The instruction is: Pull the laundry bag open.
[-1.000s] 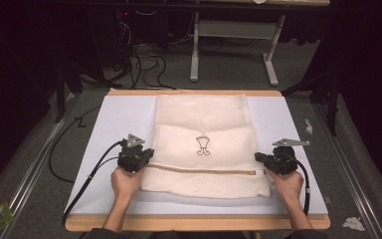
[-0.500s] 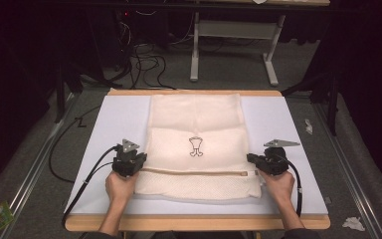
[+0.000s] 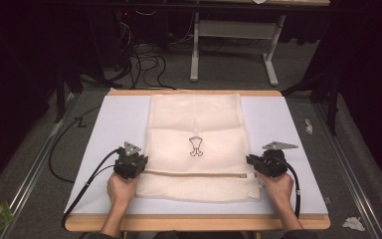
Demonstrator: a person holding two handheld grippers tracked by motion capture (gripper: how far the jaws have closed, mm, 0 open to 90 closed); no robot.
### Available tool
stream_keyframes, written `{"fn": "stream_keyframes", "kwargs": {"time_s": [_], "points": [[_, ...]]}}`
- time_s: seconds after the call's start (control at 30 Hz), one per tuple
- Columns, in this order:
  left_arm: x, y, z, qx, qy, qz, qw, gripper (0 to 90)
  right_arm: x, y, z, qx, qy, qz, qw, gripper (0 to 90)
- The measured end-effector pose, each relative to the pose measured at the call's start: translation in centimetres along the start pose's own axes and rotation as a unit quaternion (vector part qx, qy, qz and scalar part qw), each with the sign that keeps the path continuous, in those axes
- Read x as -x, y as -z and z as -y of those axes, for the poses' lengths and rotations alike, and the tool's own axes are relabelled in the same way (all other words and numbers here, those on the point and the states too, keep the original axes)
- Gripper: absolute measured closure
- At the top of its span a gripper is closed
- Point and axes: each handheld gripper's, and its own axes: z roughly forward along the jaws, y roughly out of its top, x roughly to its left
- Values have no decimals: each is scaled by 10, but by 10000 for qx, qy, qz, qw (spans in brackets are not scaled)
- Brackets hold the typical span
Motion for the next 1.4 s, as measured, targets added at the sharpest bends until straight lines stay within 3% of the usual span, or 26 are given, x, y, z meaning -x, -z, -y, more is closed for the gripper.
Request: {"fn": "stream_keyframes", "kwargs": {"time_s": [0.27, 0.4, 0.6, 0.8, 0.97, 1.03, 1.13, 1.17, 1.27, 1.4], "points": [[4, -3, 5, 47, -84, -67, 9999, 683, 0, 3, 2, 89, 27, 88, 9999, 739], [10, 1, 8, 184, -162, -100, 9997, 559, -1, 4, 8, 100, -29, 154, 9998, 650], [20, 6, 10, 401, -273, -147, 9987, 492, 1, 7, 16, 132, -149, 200, 9996, 531], [44, 11, 10, 511, -579, 97, 9970, 471, -2, 5, 22, 77, -210, 104, 9997, 485], [59, 8, 8, 526, -695, 333, 9956, 463, -4, 0, 24, 39, -226, 59, 9997, 483], [67, 5, 7, 527, -770, 427, 9947, 462, -6, -3, 24, -19, -240, 13, 9997, 506], [79, -1, 3, 474, -799, 605, 9938, 459, -12, -7, 25, -89, 27, 151, 9998, 699], [79, -1, 3, 474, -799, 605, 9938, 459, -12, -7, 25, -89, 27, 151, 9998, 699], [87, -4, -2, 482, -841, 700, 9928, 460, -13, -7, 25, -125, 194, 65, 9997, 855], [98, -8, -9, 465, -909, 840, 9912, 460, -14, -6, 24, -90, 218, 9, 9997, 875]]}}
